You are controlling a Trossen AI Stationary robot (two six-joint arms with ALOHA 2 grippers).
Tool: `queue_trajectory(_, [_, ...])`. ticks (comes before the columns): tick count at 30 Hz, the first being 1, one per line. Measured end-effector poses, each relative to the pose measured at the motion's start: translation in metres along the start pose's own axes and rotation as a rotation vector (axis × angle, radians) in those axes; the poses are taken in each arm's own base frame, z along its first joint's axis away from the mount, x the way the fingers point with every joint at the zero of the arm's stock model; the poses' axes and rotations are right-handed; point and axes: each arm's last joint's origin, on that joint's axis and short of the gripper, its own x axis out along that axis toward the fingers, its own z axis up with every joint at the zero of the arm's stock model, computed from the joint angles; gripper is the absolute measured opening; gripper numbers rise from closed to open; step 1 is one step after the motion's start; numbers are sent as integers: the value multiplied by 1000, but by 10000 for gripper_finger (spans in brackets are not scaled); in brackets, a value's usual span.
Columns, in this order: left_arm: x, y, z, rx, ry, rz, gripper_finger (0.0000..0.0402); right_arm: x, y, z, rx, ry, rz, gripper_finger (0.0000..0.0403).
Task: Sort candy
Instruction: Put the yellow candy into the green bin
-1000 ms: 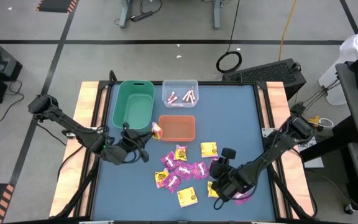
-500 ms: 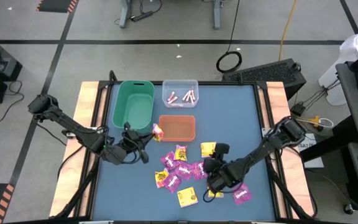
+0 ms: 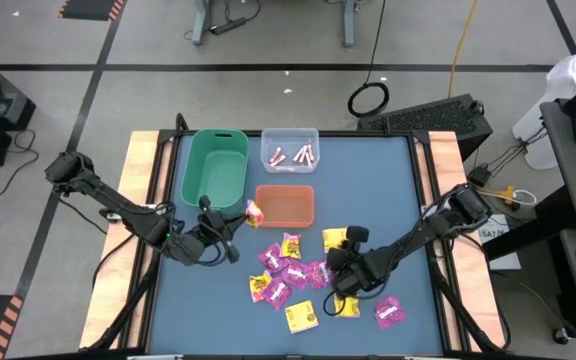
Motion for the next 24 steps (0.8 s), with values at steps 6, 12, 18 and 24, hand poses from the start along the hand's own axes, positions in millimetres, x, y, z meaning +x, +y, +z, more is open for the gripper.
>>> queue_trajectory(6, [0,1,0,134,-7,37,17,5,-5,-1,32,12,-11,123])
queue_trajectory(12, [5,13,-1,157,1,174,17,5,-5,-1,50,13,-13,123])
queue_trajectory(18, [14,51,-8,106,146,274,17,-1,1,1,13,5,-6,123])
queue_trajectory(24, [24,98,-11,40,293,435,17,-2,1,3,-6,4,2,123])
